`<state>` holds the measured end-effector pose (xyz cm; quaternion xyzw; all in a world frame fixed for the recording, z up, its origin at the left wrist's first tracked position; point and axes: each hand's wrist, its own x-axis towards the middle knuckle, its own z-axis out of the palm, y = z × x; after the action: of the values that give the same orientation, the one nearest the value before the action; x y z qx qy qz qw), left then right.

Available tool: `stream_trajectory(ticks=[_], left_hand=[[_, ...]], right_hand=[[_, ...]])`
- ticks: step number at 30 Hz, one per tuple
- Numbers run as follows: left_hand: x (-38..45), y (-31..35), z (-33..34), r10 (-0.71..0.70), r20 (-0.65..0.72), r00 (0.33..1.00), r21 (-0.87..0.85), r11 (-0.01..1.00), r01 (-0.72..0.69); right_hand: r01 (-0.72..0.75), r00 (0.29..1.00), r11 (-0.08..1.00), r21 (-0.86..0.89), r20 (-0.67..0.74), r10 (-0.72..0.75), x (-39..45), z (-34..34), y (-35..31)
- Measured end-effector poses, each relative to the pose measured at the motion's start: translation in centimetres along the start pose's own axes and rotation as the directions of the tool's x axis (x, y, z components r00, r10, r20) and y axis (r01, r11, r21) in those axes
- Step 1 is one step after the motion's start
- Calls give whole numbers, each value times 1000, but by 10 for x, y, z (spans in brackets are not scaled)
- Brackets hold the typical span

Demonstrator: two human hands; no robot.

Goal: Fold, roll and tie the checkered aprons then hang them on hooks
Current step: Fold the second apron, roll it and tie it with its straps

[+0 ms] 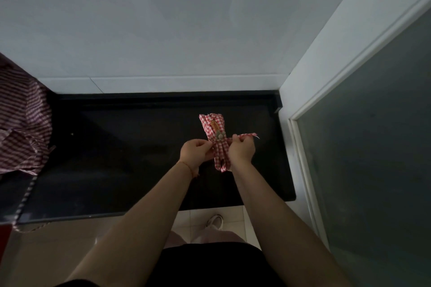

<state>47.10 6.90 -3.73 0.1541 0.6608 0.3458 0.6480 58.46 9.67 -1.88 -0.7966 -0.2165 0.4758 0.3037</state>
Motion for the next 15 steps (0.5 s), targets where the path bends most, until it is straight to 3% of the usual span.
stream_trajectory(ticks=[3,11,15], left_hand=[[0,-1,-4,20,0,1000,-9,1000,-20],[1,22,-9,20,137,990,472,878,-83],[0,24,-12,71,141,988,567,812,-139]], right_hand=[[-22,999,1000,-7,36,22,3,-3,1],[43,988,995,-88,151,-29,9,-10,1],[80,976,992,-99,210,-58,7,-10,3]])
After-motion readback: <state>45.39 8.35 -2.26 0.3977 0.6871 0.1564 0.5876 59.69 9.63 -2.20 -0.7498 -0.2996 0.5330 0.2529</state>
